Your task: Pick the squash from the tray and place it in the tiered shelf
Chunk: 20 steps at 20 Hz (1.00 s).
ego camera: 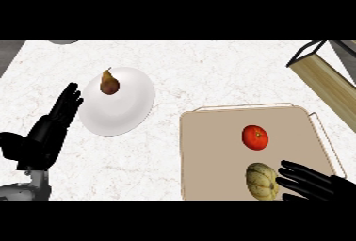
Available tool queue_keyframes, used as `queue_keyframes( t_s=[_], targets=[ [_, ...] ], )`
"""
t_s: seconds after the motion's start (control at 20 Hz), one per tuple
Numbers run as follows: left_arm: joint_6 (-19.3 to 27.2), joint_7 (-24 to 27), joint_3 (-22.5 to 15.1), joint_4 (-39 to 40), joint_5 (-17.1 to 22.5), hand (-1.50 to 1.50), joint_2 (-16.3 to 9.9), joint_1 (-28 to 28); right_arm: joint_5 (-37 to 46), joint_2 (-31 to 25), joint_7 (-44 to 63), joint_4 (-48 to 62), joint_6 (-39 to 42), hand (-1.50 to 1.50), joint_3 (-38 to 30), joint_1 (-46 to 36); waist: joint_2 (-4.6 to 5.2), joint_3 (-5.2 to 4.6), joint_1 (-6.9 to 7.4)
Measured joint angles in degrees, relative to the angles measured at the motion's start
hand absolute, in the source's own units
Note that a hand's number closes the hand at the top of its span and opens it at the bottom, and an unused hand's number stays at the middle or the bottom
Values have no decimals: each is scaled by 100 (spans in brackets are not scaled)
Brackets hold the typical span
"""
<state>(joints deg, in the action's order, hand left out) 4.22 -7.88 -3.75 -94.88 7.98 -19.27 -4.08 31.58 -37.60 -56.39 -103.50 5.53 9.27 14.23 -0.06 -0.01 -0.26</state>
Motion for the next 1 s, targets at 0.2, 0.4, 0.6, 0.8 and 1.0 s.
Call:
queue_keyframes(
  t_s=[0.2, 0.4, 0.6, 0.8, 1.0],
  targets=[
    [-199, -62, 200, 36, 62, 0, -18, -49, 359, 99, 163, -102, 28, -150, -64, 58, 0, 0, 4],
    [-259, -10, 201, 80, -64, 0, 96, -17, 820, 390, 384, -126, -158, -150, -61, 62, 2, 1, 5],
    [-268, -100, 209, -65, -161, 0, 170, 41, 1227, 651, 631, -13, -375, -150, -138, -39, 1, 0, 16],
    [-310, -135, 238, -70, -254, 0, 289, 8, 1508, 777, 841, 141, -254, -150, -244, -232, 3, 1, 19],
    [-443, -10, 341, 99, -313, 0, 358, -19, 1744, 921, 980, 293, -40, -150, -260, -477, 4, -2, 21]
  ],
)
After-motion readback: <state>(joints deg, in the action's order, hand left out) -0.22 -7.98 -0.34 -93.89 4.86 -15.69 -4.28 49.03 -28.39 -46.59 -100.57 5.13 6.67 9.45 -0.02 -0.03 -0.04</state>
